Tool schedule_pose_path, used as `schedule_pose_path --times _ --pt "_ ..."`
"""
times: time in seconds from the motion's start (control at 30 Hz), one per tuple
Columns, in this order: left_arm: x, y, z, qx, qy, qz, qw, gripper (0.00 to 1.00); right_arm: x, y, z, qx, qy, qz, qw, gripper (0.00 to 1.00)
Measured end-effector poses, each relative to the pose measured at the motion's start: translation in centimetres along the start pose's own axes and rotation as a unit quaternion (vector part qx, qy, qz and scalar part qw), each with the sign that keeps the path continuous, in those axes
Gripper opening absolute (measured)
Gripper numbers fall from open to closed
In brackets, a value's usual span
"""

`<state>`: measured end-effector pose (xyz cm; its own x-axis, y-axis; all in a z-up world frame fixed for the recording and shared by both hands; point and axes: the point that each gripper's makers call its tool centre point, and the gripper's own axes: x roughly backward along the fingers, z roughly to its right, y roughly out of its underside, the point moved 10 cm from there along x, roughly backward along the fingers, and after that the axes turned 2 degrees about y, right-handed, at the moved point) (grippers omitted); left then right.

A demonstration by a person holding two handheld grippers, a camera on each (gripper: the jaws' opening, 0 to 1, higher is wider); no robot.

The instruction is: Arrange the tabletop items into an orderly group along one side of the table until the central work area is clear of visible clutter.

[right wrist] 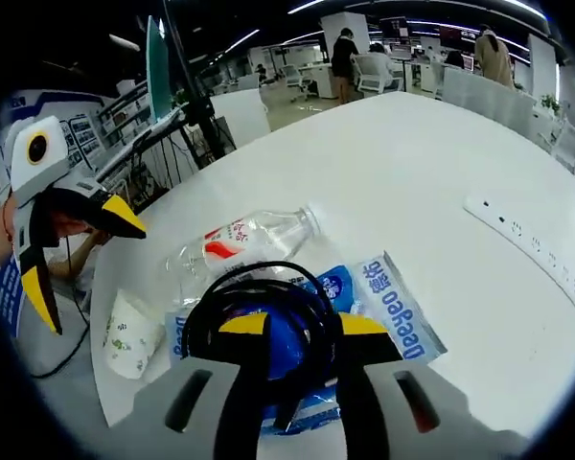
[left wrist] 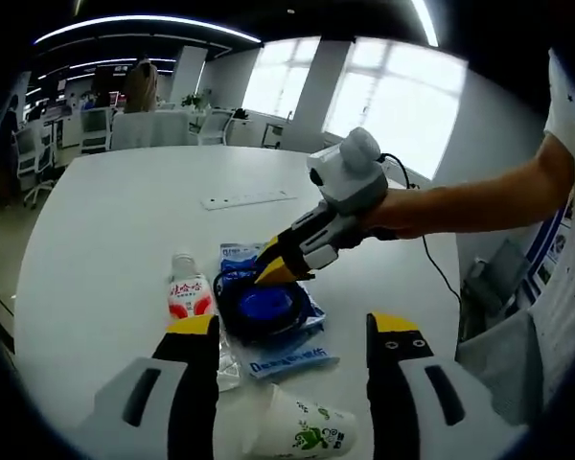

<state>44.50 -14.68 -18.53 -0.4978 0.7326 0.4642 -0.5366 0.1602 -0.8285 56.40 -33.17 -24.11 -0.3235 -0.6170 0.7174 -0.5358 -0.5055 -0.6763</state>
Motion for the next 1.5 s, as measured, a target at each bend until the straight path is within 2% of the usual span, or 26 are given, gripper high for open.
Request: schedule_pose_path --times 0.27,0.5,0.9,1.5 --pt "-0.2 0.2 0.0 0.004 0.002 0.001 1.0000 0.62 -0.8 0.2 -0.3 0.015 0.002 -0.018 0.9997 0.25" --pt "-0.5 0.3 0.0 0.007 0.004 0.000 1.0000 0.61 -1.4 0.7 -0.3 0.041 0.012 -0.040 0.9983 0.20" --pt "-1.0 0.5 0.3 0.008 0.007 -0.007 0.9999 0.59 -1.5 0.7 0.2 0.038 0.038 -0.030 0.9981 0.10" --pt "-1.5 0.4 0.2 0.012 0.006 -0.010 0.9999 0.55 -0.9 0.8 0.2 0.030 0.034 -0.007 0.9989 0.04"
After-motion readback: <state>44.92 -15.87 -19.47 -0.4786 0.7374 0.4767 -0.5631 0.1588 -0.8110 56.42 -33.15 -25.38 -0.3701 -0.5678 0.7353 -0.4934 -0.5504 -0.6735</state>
